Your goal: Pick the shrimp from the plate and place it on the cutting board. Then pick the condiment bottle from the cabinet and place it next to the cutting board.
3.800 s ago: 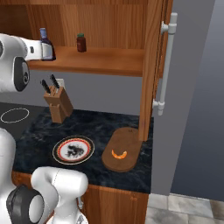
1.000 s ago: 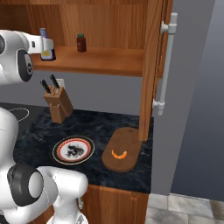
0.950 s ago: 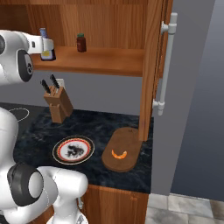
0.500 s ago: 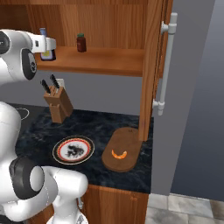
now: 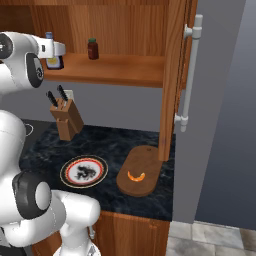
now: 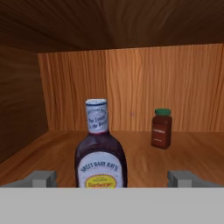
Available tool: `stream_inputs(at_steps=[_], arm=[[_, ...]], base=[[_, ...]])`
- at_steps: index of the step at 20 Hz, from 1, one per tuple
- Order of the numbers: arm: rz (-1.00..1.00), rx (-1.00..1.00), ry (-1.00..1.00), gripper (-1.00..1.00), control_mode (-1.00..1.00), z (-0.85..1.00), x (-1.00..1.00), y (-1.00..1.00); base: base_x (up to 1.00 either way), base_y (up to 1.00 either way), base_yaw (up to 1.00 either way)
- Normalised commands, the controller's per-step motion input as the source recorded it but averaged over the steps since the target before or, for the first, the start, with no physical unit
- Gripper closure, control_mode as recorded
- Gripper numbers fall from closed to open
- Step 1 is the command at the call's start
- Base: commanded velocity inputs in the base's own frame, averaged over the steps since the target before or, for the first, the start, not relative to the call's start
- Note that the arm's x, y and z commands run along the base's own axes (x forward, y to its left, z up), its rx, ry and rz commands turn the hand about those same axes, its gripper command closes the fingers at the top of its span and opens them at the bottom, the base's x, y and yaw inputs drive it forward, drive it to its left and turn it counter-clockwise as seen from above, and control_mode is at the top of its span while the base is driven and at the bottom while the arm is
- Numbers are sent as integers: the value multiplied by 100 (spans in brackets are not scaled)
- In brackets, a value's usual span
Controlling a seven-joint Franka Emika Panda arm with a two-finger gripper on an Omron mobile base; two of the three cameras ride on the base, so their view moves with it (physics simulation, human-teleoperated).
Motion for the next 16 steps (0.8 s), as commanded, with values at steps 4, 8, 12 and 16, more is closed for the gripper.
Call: stream_inputs(at_steps=[4, 8, 12, 16], arm=[[-1, 0, 2, -100, -100, 0, 15, 13], [-1, 0, 1, -100, -100, 0, 16, 11], [0, 0, 0, -100, -100, 0, 16, 8], [0, 0, 0, -100, -100, 0, 16, 3]], base=[[0, 0, 0], [0, 0, 0], [0, 0, 0], [0, 0, 0]])
